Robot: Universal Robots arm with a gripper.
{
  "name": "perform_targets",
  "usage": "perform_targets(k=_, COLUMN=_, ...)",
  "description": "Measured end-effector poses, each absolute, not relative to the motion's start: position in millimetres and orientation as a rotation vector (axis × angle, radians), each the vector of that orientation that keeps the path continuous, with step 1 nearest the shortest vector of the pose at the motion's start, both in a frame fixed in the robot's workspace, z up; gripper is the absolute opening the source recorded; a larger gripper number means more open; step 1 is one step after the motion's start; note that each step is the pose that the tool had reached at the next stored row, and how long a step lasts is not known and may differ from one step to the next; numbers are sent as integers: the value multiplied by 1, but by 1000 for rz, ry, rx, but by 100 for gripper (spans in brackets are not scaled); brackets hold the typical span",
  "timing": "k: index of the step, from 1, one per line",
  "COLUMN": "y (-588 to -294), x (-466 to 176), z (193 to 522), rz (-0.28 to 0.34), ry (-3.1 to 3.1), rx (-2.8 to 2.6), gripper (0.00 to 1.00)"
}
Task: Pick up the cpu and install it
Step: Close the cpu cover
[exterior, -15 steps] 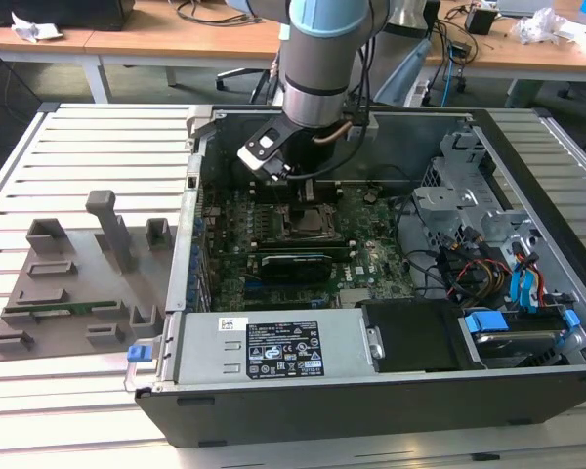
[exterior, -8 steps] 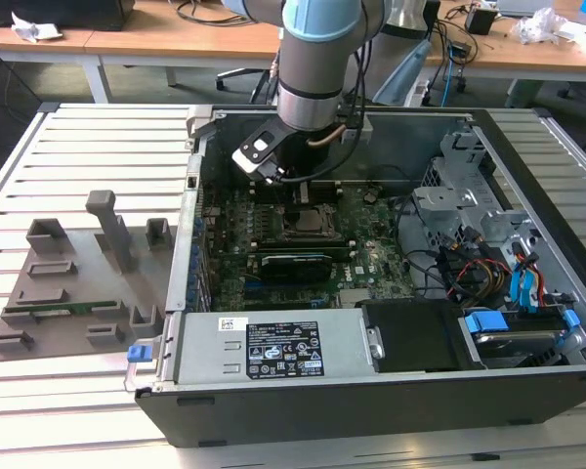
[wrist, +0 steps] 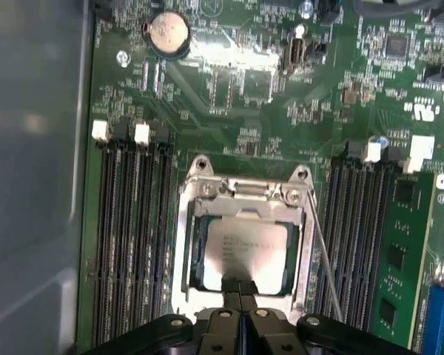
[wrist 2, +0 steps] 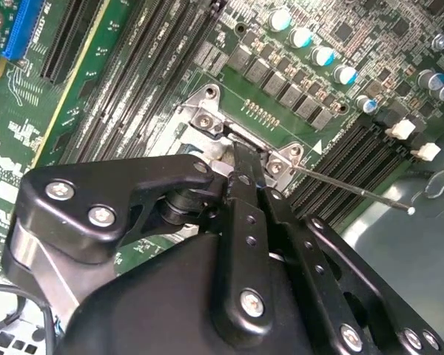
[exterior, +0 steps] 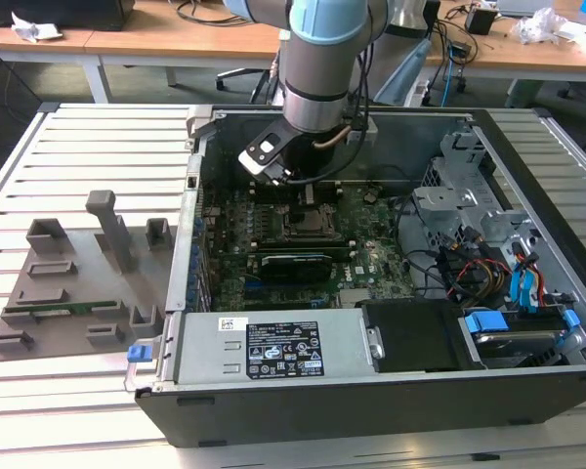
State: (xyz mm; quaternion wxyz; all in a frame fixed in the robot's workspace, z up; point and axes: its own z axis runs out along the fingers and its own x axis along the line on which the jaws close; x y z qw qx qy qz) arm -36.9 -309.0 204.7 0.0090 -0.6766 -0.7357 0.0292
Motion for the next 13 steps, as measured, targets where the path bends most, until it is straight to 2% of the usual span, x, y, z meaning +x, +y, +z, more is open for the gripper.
perform_targets(k=13, y=-309, x=-23, z=232, rz=95, ry=-2300, rx=-2108, gripper=11)
